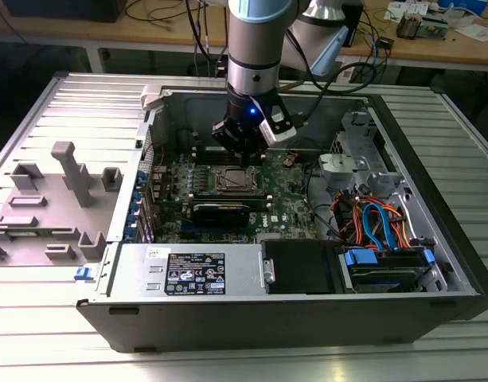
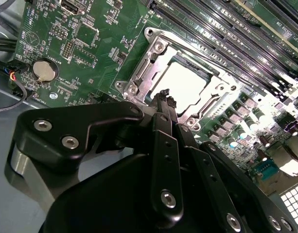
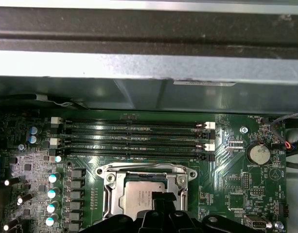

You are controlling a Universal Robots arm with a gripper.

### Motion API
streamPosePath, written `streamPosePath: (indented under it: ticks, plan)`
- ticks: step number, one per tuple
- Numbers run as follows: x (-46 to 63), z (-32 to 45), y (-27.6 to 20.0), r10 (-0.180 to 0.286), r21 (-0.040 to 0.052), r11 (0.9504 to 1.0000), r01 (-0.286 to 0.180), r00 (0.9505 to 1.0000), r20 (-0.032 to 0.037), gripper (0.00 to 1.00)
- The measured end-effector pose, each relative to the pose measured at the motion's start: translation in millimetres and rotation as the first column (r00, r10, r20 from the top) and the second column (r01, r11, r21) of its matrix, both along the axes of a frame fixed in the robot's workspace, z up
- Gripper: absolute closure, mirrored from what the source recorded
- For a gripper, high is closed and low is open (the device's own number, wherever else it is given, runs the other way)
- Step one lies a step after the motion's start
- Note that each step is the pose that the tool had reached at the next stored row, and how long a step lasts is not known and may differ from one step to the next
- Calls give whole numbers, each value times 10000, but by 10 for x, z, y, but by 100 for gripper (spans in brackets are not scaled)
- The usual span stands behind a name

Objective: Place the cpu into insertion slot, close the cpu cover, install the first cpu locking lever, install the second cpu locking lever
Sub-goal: 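Install the second cpu locking lever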

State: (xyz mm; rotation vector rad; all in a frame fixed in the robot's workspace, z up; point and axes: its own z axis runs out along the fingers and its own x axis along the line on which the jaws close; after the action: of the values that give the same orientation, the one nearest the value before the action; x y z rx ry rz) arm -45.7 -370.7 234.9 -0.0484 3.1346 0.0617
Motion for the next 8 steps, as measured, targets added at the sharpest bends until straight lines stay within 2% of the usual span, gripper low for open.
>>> streamPosePath:
  ticks: [8]
  plan:
    - [0,25,-2,0,-9,10000,0,10000,-1,89]
